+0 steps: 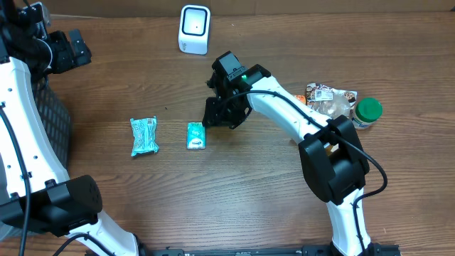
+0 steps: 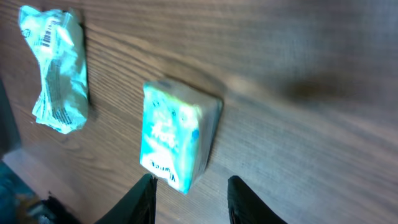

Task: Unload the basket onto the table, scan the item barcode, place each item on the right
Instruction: 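Lower the right gripper and grasp the mint-green packet, then lift the mint-green packet and carry it toward the scanner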

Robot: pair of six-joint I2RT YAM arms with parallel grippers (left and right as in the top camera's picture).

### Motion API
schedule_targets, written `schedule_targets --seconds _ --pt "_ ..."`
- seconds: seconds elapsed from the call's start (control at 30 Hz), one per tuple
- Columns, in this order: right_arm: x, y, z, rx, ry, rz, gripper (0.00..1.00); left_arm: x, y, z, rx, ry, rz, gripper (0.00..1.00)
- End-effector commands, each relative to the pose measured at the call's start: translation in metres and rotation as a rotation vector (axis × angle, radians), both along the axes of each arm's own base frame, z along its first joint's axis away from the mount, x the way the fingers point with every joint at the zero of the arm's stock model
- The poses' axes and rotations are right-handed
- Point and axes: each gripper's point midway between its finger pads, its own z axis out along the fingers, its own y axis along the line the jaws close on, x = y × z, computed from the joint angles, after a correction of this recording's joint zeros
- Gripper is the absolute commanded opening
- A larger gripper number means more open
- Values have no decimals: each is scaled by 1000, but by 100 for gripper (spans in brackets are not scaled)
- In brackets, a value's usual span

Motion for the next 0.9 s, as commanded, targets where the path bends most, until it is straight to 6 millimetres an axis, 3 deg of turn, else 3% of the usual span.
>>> schedule_targets --seconds 0.0,0.17,0.37,0.53,0.7,0.77,0.87 --pt "-19 16 13 11 40 -46 35 2 -3 2 -9 -12 -2 100" --pt "-29 10 -12 -129 6 -105 35 2 -3 2 -9 -12 -2 100" --pt "-27 13 -29 -145 -49 -101 33 2 -3 2 -9 -12 -2 100" --pt "-26 14 -38 -131 -65 -97 22 2 -3 2 -9 -12 -2 99" --pt "-28 13 -48 -127 -69 -97 17 2 -3 2 -9 -12 -2 100" --pt "-29 12 -53 -129 -67 -97 6 2 -3 2 -9 -12 -2 99" --pt "-34 10 -53 -134 -48 -92 4 2 -3 2 -9 -12 -2 100"
